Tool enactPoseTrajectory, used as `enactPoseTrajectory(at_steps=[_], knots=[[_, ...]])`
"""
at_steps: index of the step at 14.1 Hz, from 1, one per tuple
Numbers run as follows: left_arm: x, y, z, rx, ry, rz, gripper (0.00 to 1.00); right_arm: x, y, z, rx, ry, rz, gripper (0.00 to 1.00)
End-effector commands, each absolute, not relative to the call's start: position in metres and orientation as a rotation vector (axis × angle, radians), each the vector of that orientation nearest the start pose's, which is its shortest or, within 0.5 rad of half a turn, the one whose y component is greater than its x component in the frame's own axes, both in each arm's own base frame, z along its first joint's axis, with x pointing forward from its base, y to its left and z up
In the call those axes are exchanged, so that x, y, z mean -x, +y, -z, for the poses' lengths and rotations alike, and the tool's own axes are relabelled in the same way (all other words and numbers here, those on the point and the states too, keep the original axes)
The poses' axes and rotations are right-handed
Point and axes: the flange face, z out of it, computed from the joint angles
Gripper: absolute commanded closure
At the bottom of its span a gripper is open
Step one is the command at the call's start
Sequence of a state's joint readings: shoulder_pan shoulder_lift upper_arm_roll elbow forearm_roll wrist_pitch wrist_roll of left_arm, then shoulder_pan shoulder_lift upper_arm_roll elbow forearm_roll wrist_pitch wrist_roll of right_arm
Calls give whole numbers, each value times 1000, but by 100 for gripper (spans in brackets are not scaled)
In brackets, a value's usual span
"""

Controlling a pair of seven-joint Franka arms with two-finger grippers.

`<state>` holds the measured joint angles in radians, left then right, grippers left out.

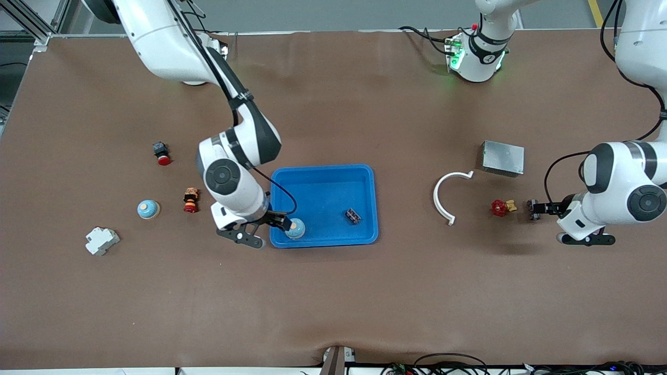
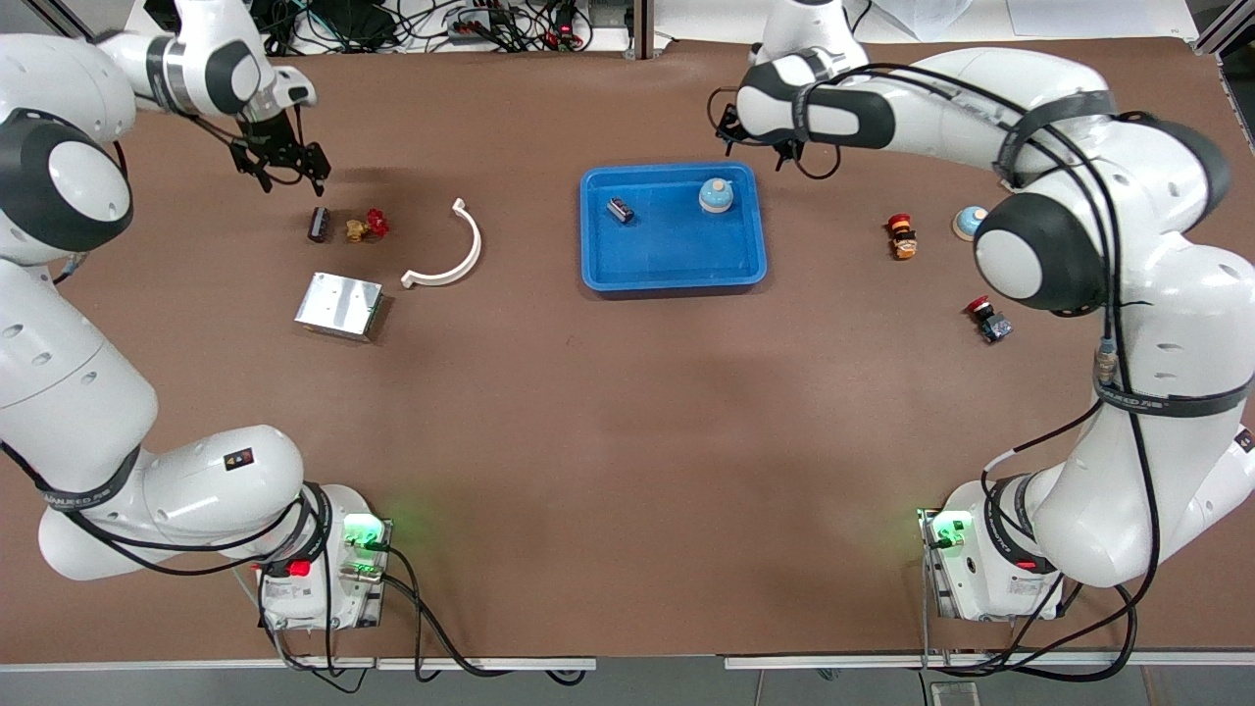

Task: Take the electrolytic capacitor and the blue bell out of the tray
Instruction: 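Release the capacitor with the left gripper while the right gripper reaches the tray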

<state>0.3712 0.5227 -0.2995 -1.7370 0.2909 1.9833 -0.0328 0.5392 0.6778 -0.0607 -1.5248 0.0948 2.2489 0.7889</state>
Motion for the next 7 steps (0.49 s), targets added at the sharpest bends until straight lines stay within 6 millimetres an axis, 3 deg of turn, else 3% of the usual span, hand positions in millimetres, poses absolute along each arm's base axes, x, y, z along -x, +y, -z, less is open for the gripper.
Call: enactPoseTrajectory(at_steps=[1,4,7], knots=[[-635,52,-325,3059,-9,-436,0,-636,359,-252,3026,604,86,0],[-641,5,-371,3087,-108,-475,0,-636,369,-226,3005,625,140,0],[-639,-63,-410,3087,-242,-469,0,-629,378,-207,3012,634,141,0]])
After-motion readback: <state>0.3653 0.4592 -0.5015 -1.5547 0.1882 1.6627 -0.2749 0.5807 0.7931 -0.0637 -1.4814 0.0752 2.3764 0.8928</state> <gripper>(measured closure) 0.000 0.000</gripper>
